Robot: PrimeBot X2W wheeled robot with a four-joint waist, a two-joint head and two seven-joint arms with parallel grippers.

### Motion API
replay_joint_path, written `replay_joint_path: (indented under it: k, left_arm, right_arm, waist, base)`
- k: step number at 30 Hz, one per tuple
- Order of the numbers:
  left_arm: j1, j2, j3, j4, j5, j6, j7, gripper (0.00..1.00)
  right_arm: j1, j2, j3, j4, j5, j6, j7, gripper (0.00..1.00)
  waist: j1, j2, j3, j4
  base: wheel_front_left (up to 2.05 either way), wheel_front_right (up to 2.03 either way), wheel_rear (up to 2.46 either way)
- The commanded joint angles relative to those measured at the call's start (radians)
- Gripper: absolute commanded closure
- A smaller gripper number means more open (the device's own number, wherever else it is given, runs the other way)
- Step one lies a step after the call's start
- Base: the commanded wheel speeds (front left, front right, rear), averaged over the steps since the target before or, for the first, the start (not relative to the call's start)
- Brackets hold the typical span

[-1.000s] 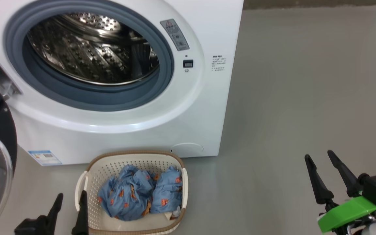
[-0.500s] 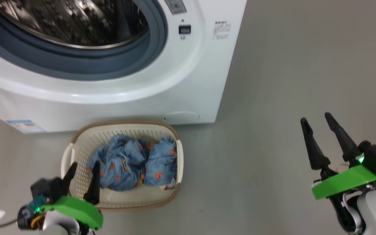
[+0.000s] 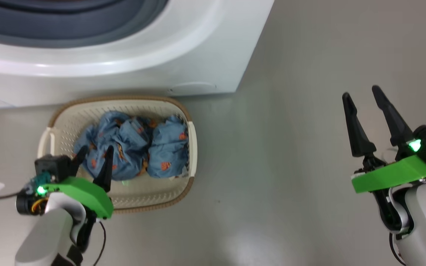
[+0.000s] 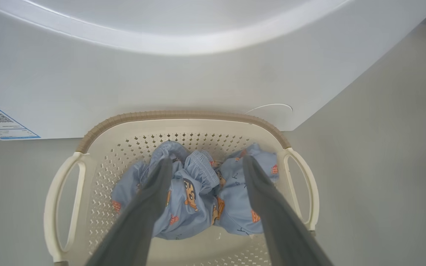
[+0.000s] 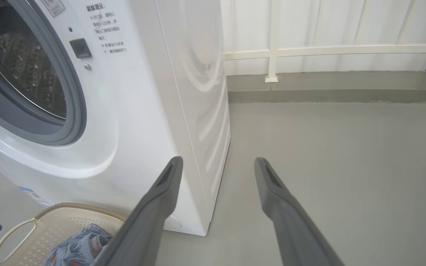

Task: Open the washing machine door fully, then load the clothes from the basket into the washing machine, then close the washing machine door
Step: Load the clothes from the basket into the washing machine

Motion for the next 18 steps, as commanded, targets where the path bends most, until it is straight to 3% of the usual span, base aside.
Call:
replay_joint_path:
  k: [1,18]
  left_arm:
    - [-0.027,0.04,0.011,0.005,-0.018,-0.004,-0.007,0.0]
    - [-0.247,0.098,-0.171,0.205,-0.153,-0.004,0.043,0.0]
  right_arm:
    - [-0.009,-0.006,0.013,-0.026,-0.013,0.004,-0.009,0.0]
    - [-0.076,0.031,0.037,-0.03,-0.021,0.004,-0.009,0.0]
  waist:
    - [-0.0002,0.0,0.078,-0.02]
    - [-0.0002,0.0,0.256,-0.038]
  base:
    - [0.0,0.0,0.0]
    - [0.0,0.0,0.0]
